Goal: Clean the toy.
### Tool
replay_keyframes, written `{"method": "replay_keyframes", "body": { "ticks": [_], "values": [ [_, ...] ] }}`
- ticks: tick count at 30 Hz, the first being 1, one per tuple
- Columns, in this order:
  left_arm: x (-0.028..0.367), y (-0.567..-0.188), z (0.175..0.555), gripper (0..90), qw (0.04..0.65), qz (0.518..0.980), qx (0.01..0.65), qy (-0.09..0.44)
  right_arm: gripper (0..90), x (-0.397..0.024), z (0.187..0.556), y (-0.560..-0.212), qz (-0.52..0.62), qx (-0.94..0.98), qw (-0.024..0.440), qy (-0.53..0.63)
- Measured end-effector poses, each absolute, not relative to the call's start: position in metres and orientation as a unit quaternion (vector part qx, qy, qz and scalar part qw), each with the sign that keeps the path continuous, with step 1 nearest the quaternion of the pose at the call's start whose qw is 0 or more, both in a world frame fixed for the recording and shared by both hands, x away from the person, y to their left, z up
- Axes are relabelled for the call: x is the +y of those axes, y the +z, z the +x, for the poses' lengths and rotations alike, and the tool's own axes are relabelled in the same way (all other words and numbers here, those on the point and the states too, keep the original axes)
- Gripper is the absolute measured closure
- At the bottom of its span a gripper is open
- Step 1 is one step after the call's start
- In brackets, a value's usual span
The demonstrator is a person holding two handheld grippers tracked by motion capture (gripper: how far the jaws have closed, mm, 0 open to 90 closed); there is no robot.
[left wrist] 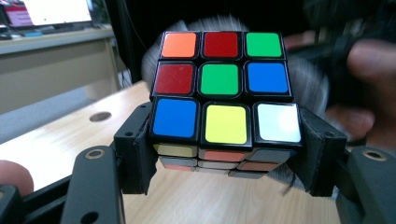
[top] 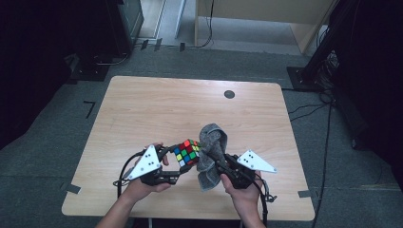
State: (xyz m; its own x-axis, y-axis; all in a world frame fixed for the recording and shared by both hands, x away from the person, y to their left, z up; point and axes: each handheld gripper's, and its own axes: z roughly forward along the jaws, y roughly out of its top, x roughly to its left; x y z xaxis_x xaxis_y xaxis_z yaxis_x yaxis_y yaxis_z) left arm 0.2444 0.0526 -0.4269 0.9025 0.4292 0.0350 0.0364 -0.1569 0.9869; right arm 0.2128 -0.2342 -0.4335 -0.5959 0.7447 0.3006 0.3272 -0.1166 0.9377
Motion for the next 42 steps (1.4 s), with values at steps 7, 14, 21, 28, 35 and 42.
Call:
{"method": "replay_keyframes", "body": {
  "ticks": [7, 14, 21, 28, 35, 42],
  "values": [
    [0.038, -0.438, 0.242, 34.3, 0.579, 0.788, 0.130, 0.163, 72.0, -0.225, 0.198, -0.415, 0.371, 0.630, 0.177, 0.659],
    [0.046, -0.429, 0.242, 34.2, 0.620, 0.761, 0.136, 0.138, 72.0, -0.231, 0.211, -0.429, 0.405, 0.642, 0.150, 0.634],
    [0.041, -0.438, 0.243, 34.2, 0.574, 0.789, 0.134, 0.173, 72.0, -0.231, 0.205, -0.420, 0.383, 0.627, 0.155, 0.660],
    [0.039, -0.434, 0.239, 34.0, 0.583, 0.785, 0.130, 0.166, 71.0, -0.219, 0.200, -0.420, 0.342, 0.648, 0.168, 0.660],
    [0.053, -0.431, 0.248, 33.5, 0.616, 0.758, 0.155, 0.144, 71.3, -0.231, 0.210, -0.430, 0.367, 0.647, 0.171, 0.646],
    [0.064, -0.426, 0.252, 33.7, 0.661, 0.722, 0.176, 0.106, 71.4, -0.241, 0.214, -0.432, 0.392, 0.629, 0.167, 0.650]
  ]
}}
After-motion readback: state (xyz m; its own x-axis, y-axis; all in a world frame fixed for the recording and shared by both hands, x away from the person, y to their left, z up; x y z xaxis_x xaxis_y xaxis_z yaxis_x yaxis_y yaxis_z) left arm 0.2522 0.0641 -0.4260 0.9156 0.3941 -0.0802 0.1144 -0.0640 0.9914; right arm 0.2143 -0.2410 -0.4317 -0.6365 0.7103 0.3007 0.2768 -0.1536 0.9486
